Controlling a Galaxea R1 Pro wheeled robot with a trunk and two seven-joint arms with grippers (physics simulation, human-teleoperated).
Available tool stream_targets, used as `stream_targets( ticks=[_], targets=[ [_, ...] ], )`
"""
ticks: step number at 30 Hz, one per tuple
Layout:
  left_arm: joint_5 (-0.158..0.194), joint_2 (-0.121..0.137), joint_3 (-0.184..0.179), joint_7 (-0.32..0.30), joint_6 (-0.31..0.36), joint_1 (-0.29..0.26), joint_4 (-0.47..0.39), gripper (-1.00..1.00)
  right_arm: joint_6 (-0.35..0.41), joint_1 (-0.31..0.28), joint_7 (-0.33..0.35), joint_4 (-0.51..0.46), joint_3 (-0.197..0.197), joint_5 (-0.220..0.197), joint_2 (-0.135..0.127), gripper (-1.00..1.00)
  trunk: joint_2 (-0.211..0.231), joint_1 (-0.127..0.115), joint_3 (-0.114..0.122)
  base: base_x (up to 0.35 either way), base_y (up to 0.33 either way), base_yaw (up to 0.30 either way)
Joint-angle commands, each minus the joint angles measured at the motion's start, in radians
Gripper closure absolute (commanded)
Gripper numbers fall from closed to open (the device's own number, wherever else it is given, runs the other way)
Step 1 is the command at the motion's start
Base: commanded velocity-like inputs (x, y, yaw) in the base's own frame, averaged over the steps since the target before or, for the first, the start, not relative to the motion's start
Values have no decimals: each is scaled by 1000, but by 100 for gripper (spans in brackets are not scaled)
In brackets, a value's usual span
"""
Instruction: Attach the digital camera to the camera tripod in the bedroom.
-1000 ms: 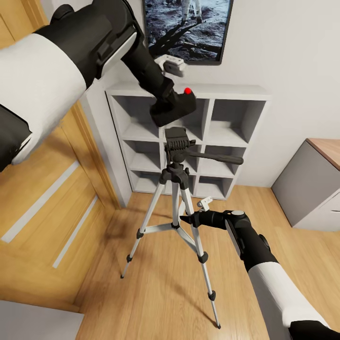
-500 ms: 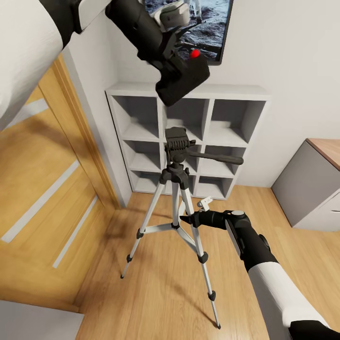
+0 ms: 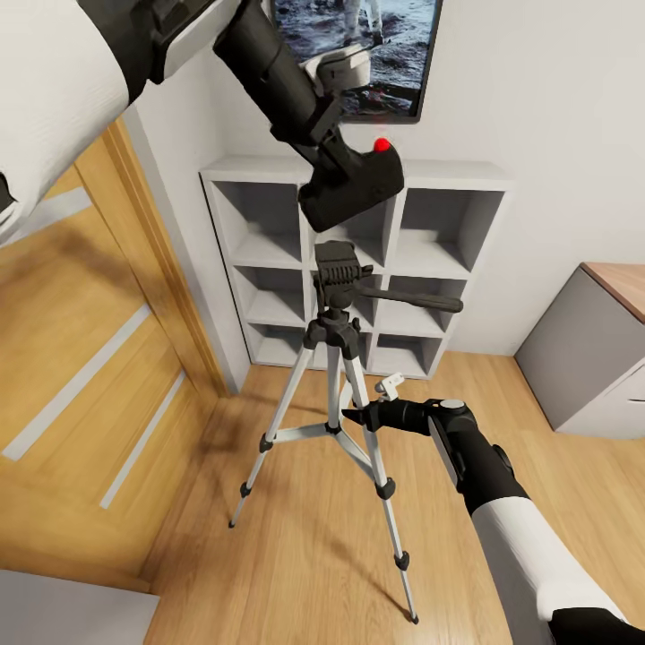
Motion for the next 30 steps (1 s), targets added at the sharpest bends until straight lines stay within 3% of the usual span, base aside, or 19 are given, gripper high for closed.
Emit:
stream_targets(
  ticks=[1,4,7,26,30],
  targets=[
    [1,0,-27,-24,3,-2,0,100,-5,0,4,2,-2,37,0,100,-1,1,-2,0,0,0],
    [1,-2,-97,-75,1,-2,-2,100,-5,0,4,2,-2,38,0,100,-1,1,-2,0,0,0],
    [1,-1,-115,-87,1,-2,-1,100,-5,0,4,2,-2,38,0,100,-1,1,-2,0,0,0],
    [4,-1,-125,-89,2,-4,15,100,-15,0,3,4,-2,38,0,100,-1,1,-2,0,0,0],
    [7,1,-125,-87,2,-4,15,100,-15,0,-23,4,-2,38,0,100,-1,1,-2,0,0,0]
  ],
)
